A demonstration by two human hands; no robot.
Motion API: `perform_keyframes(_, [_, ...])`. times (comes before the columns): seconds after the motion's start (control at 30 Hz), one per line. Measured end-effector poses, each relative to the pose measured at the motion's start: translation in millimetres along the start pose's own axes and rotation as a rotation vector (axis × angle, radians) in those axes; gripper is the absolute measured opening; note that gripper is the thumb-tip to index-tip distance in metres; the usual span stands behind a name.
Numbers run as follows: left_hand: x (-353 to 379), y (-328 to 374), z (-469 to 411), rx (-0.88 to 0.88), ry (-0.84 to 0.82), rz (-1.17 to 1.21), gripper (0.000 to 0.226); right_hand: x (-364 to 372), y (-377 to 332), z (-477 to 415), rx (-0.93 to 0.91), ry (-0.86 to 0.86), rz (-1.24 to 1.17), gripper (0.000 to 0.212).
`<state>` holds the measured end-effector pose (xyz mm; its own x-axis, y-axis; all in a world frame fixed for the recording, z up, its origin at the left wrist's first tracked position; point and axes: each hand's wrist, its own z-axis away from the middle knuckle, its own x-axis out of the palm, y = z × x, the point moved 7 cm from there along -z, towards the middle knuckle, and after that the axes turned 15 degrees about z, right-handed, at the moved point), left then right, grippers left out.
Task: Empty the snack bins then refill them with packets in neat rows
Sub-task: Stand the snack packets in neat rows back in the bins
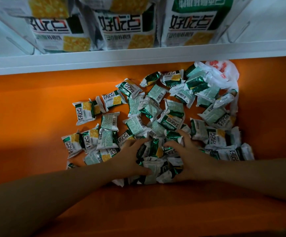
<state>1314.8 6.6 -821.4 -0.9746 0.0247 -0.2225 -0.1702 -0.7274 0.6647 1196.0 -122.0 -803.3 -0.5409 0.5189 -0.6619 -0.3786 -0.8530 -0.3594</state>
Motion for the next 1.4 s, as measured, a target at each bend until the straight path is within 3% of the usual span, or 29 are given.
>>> perform_keyframes(0.17, [-2.6,5.9,-7.4,0.034,0.042,0.063,0.095,-11.3,4.8,-5.9,0.015,0.083,-0.002,0.079])
perform_keyframes(0.37, [7.6,5.8,-6.3,0.053,-0.034,0.069,0.103,-4.7,-5.1,-6.4,-0.015,0.005,0.084,0.106])
perform_keyframes(0.53, [4.3,7.9,-8.0,0.086,0.013,0.057,0.096,-9.5,-3.0,-7.7,-0.018,0.018,0.05,0.088])
perform_keyframes(0.7, [6.7,3.4,-7.0,0.073,0.008,0.073,0.095,-5.1,-6.4,-1.6,-0.042,-0.09,0.185,0.106])
perform_keyframes(0.83, [14.3,0.7,-7.4,0.057,-0.042,0.075,0.104,-7.2,-6.2,-3.8,-0.04,-0.015,0.124,0.097])
perform_keyframes(1.07, [-0.9,10.7,-9.2,0.108,0.043,0.112,0.086,-15.3,-3.4,-3.5,0.005,-0.022,-0.007,0.081])
perform_keyframes(1.4, [-36.7,60.0,17.7,0.224,0.139,0.147,0.077,-70.1,-6.4,20.8,-0.008,0.179,-0.04,0.078])
